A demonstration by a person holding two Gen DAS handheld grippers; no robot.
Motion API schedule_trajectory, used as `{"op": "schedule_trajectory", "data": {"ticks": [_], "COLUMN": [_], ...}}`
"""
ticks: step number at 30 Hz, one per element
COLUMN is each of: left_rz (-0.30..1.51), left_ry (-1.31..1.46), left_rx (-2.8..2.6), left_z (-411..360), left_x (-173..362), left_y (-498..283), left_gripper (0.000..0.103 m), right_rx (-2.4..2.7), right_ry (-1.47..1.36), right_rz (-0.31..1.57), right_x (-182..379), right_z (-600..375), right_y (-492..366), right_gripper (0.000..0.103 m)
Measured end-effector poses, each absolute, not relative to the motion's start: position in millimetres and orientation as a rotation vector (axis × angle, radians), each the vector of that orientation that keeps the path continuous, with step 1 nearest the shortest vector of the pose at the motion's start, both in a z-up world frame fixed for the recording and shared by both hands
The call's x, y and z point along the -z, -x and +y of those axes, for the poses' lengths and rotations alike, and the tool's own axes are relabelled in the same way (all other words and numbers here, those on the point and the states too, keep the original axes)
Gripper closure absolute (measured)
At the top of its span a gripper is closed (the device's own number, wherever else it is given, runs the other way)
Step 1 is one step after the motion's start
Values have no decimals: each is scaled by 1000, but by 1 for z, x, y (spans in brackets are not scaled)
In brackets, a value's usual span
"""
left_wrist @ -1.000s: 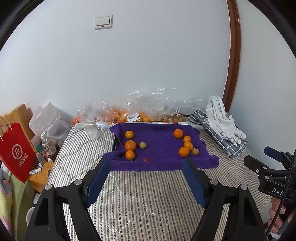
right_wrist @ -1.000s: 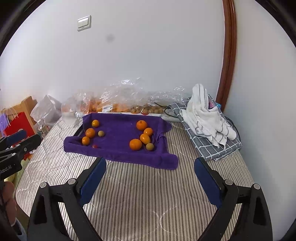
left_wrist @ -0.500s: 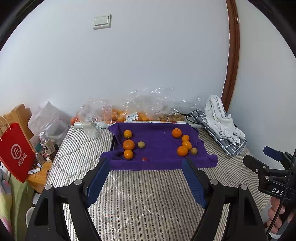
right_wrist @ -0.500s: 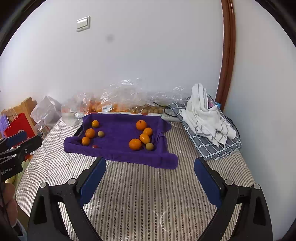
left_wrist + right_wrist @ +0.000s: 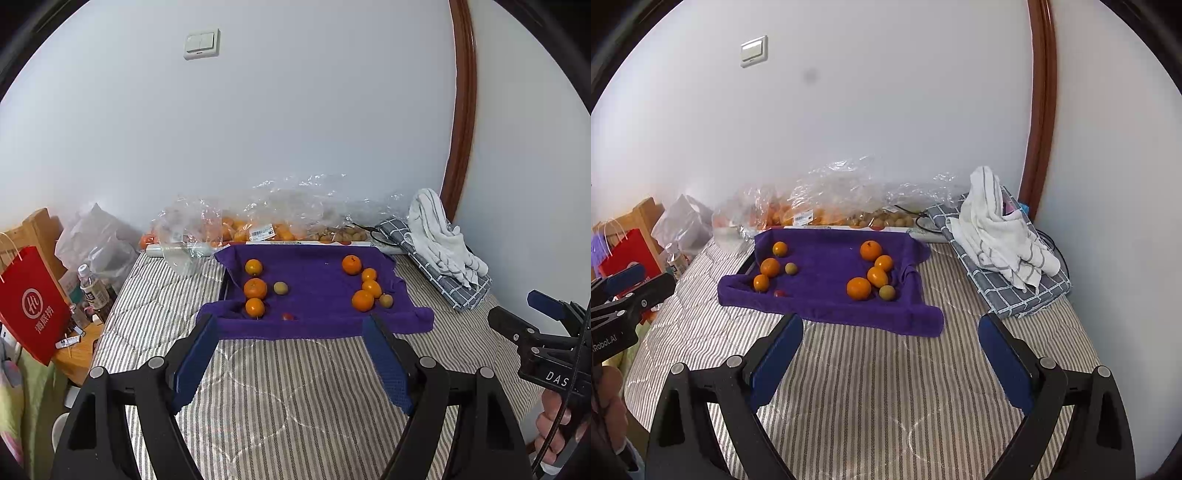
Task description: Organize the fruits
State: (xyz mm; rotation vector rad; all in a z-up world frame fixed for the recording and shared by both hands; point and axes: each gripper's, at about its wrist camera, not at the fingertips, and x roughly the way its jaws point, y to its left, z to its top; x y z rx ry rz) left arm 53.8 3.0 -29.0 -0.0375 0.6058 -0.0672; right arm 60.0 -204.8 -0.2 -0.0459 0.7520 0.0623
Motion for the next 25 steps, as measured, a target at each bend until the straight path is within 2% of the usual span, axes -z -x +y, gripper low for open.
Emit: {"op": "schedule_trajectory", "data": {"ticks": [22,25], "left_rz": [605,605], "left_ry": [35,34], "left_rx": [67,67], "left_z": [1,0], "left_x": [28,28], "left_y": [-53,-54], "left_gripper": [24,22], "right_rx": [-61,-62], "right_ry": [48,47], "right_rz": [746,746], "right_x": [-3,-3], "right_z": [-207,-206], "right_y": [-58,-58], "right_gripper": [8,8]}}
